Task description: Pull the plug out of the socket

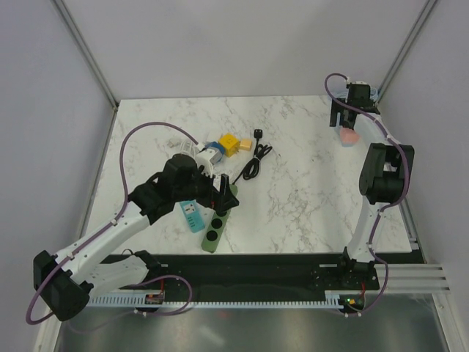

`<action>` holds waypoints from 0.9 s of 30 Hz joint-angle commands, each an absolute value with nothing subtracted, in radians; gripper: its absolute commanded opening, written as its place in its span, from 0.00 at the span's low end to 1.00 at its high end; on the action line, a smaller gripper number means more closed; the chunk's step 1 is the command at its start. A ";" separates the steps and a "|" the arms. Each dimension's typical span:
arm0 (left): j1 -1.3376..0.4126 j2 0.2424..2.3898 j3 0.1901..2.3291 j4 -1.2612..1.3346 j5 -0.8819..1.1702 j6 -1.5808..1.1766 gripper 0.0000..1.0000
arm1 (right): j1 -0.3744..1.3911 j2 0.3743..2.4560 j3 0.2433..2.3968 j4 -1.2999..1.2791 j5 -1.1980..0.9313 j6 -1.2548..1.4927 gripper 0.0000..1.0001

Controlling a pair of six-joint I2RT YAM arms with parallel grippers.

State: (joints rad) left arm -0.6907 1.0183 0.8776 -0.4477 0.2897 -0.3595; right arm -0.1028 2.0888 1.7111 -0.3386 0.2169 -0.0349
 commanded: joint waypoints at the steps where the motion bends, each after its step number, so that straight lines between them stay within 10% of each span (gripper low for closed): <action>1: -0.687 1.029 0.923 -0.453 0.331 -0.316 0.99 | -0.101 2.121 1.752 -0.370 0.201 -0.068 0.98; 27: -0.687 1.017 0.928 -0.454 0.359 -0.365 0.99 | -0.118 2.175 1.810 -0.410 0.255 -0.049 0.98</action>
